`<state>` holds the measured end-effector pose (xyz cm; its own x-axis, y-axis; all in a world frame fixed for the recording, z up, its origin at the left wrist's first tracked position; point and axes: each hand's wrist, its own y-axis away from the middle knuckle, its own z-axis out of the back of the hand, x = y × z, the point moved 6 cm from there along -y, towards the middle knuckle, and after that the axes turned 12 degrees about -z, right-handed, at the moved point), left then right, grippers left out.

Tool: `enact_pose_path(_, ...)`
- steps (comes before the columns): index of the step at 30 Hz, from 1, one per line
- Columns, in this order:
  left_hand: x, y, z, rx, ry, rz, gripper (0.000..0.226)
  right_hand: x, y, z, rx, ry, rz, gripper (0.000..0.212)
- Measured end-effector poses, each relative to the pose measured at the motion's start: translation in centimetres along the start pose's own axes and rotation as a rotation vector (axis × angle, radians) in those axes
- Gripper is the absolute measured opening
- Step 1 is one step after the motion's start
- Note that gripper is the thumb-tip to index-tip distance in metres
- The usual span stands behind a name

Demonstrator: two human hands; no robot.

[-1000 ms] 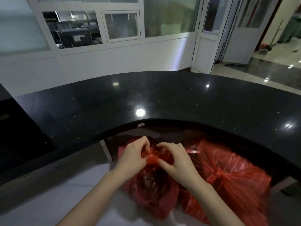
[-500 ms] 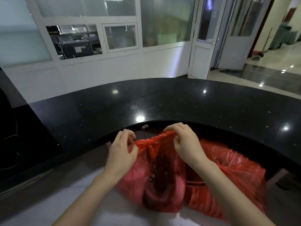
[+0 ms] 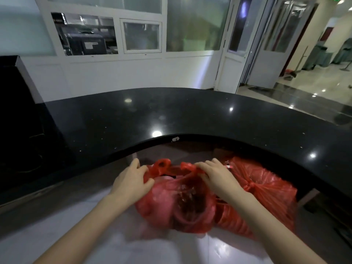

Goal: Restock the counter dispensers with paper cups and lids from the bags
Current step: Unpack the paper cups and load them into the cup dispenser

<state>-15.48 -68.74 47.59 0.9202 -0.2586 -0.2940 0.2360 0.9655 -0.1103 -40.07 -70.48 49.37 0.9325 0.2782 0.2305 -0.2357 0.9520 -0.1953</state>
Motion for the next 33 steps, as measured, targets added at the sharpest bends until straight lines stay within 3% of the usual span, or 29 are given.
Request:
enact_pose_path(3,2.1,1.5,0.3,0.06,-0.098,0.151,0.048,-0.8,1.1,1.3,-0.016,0.021,0.005,0.032)
enact_pose_path(5,1.9,2.1,1.2,0.009,-0.292,0.126,0.054,-0.4,1.9,1.9,-0.014,0.045,0.024,0.031)
enact_pose_path(7,0.5,2.6,2.7,-0.168,-0.393,0.001,0.047,0.6,2.8,2.4,-0.062,0.065,0.056,0.031)
enact_pose_path(10,-2.8,2.8,3.4,-0.459,-0.429,-0.381,0.019,3.5,4.1,2.1,-0.029,0.03,0.162,0.045)
enact_pose_path(12,-4.6,2.2,2.0,-0.339,-0.395,-0.666,0.035,5.4,4.6,0.8,0.173,0.021,0.144,0.05)
enact_pose_path(14,-5.0,1.7,-0.3,-0.043,-0.346,-0.815,0.055,6.3,5.1,-0.1,0.345,0.057,0.053,0.051)
enact_pose_path(18,-0.8,1.0,-1.9,0.372,-0.375,-0.542,0.089,5.8,5.5,0.3,0.526,-0.105,-0.204,0.054)
enact_pose_path(21,1.6,1.3,-1.7,0.44,-0.453,-0.436,0.083,3.6,6.0,0.0,0.507,-0.157,-0.377,0.06)
enact_pose_path(23,2.1,1.5,-1.6,0.366,-0.389,-0.426,0.081,2.2,6.1,-0.1,0.364,0.035,-0.392,0.038)
enact_pose_path(25,0.6,1.3,-0.6,0.114,-0.348,-0.513,0.073,1.9,6.0,-0.4,0.293,0.198,-0.386,0.031)
enact_pose_path(27,-1.9,1.4,0.1,-0.186,-0.323,-0.692,0.041,2.6,5.3,-0.7,0.273,0.232,-0.338,0.045)
enact_pose_path(29,-4.3,1.6,0.1,-0.333,-0.277,-0.857,0.01,3.7,4.6,-1.3,0.28,0.199,-0.254,0.067)
enact_pose_path(30,-4.9,1.4,-0.3,-0.321,-0.235,-0.891,0.012,4.1,4.3,-1.9,0.296,0.188,-0.207,0.078)
enact_pose_path(33,-3.7,-0.1,-2.2,-0.063,-0.09,-0.813,0.045,4.4,3.9,-2.9,0.374,0.154,-0.161,0.104)
